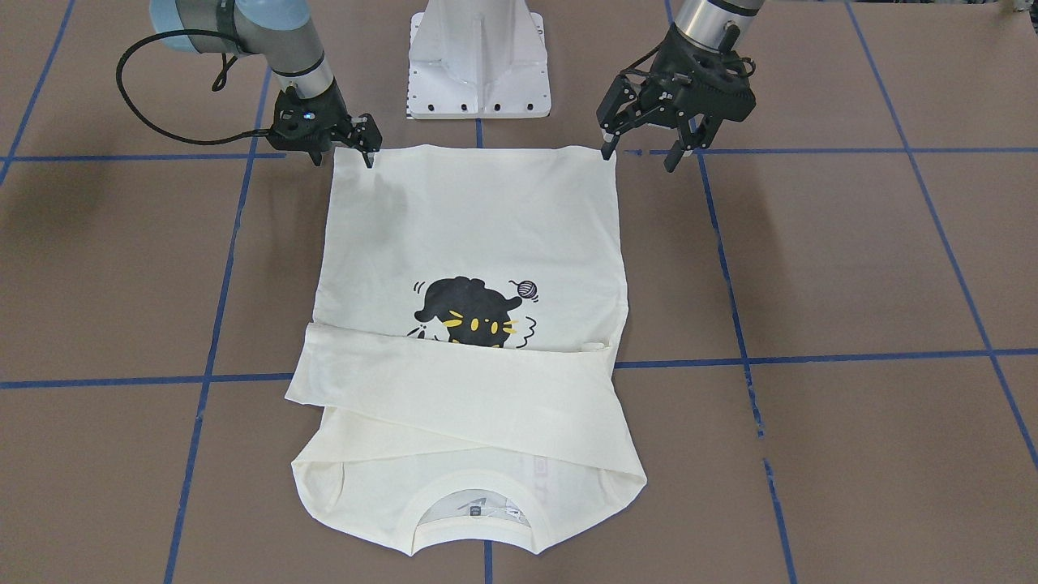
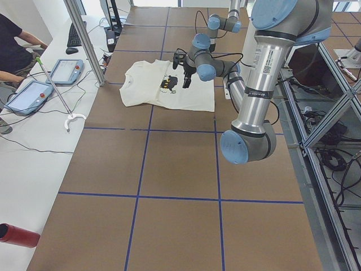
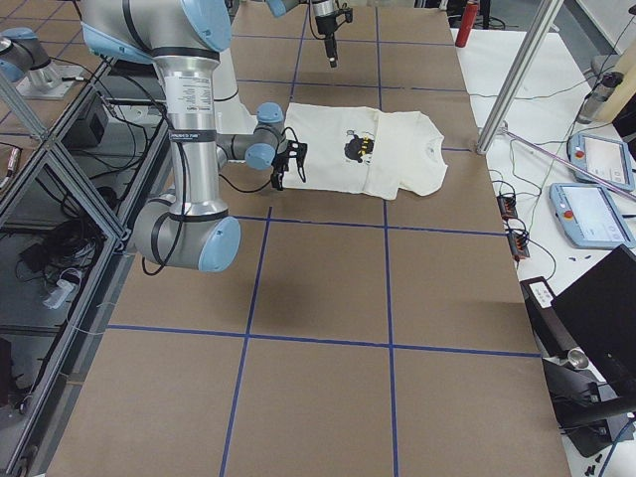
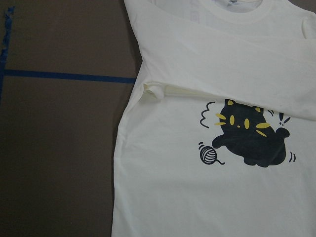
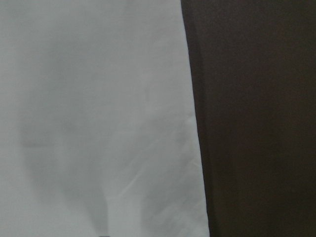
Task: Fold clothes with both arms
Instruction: 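Move both grippers to the hem corners nearest the robot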
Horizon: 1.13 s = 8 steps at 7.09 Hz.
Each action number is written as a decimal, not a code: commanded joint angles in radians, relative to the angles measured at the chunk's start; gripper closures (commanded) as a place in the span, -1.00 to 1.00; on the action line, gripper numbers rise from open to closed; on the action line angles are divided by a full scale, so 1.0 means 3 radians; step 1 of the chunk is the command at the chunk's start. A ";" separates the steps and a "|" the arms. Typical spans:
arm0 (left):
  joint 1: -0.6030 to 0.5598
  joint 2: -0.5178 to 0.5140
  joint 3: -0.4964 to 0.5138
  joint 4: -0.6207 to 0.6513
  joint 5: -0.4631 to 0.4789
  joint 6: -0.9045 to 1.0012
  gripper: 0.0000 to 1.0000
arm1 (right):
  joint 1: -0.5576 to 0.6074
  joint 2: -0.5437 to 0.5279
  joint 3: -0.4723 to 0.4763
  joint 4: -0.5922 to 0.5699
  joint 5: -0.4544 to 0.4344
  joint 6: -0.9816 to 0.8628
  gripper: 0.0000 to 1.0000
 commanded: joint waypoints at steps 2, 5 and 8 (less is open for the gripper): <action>0.0000 0.0003 -0.0018 0.0000 0.0000 0.0004 -0.99 | -0.0001 -0.0012 0.0001 -0.0001 0.0043 -0.0003 0.96; 0.0000 0.0019 0.0002 0.0000 0.0000 0.0004 -0.99 | -0.0006 -0.0012 0.0021 -0.0001 0.0043 -0.0003 1.00; 0.0152 0.0197 0.0267 -0.0203 0.0020 -0.0792 -1.00 | 0.0019 -0.0023 0.0306 0.0004 0.0028 0.0002 1.00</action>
